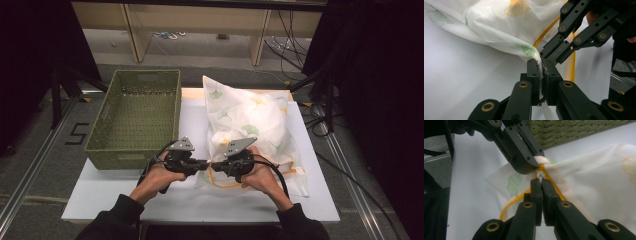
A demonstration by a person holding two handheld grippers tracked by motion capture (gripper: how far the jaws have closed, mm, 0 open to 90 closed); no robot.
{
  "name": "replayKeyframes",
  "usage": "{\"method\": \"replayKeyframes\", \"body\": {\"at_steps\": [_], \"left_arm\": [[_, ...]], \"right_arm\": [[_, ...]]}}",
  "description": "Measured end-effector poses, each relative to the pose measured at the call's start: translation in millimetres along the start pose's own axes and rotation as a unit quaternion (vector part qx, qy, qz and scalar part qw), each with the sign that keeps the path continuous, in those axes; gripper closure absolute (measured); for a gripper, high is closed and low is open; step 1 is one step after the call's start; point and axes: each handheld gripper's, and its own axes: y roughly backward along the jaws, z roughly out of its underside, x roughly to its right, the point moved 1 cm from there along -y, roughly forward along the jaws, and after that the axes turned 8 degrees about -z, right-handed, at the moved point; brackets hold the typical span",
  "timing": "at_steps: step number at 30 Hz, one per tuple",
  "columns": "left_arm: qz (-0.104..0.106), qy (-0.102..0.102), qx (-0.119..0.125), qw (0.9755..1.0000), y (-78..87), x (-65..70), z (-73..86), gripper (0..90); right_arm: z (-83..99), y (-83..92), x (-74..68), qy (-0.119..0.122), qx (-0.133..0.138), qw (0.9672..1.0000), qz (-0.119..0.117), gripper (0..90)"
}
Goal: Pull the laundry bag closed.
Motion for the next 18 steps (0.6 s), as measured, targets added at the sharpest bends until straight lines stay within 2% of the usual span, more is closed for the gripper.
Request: {"method": "replayKeyframes", "body": {"at_steps": [1, 3, 5, 7, 10, 12, 13, 15, 18], "left_arm": [[-0.002, -0.002, 0.002, 1.0000, 0.1, 0.7, -0.3, 84.4], [-0.002, -0.003, 0.002, 1.0000, 0.0, 0.6, -0.8, 84.3], [-0.002, -0.002, 0.003, 1.0000, -0.1, 0.5, -0.7, 84.3], [-0.003, -0.002, 0.003, 1.0000, 0.3, 0.5, -0.8, 84.3], [-0.002, -0.002, 0.004, 1.0000, 0.3, 0.7, -1.1, 84.2], [0.003, -0.003, 0.002, 1.0000, 1.2, -0.4, -1.4, 84.2], [0.002, -0.005, 0.003, 1.0000, 1.2, -0.7, -1.3, 84.2], [0.002, -0.004, 0.003, 1.0000, 1.4, -1.3, -1.3, 84.2], [-0.004, -0.003, 0.008, 1.0000, 1.9, -0.3, -1.8, 84.1]], "right_arm": [[0.0, -0.9, 0.3, 0.002, 0.001, 1.0000, -0.005, 89.1], [1.2, -3.0, 0.5, -0.010, 0.005, 0.9999, -0.005, 87.3], [1.5, -3.4, 1.0, -0.007, -0.001, 1.0000, -0.005, 85.7], [1.5, -4.9, 1.3, -0.008, 0.005, 0.9999, -0.008, 84.3], [1.6, -5.4, 1.5, -0.007, 0.008, 0.9999, -0.007, 84.9], [2.2, -5.2, 2.8, -0.016, 0.015, 0.9997, -0.011, 87.5], [2.8, -4.4, 4.1, -0.015, 0.016, 0.9997, -0.013, 88.6], [3.2, -3.4, 4.8, -0.001, 0.018, 0.9998, -0.001, 90.0], [2.1, -0.2, 4.1, 0.001, 0.018, 0.9998, -0.010, 90.0]]}}
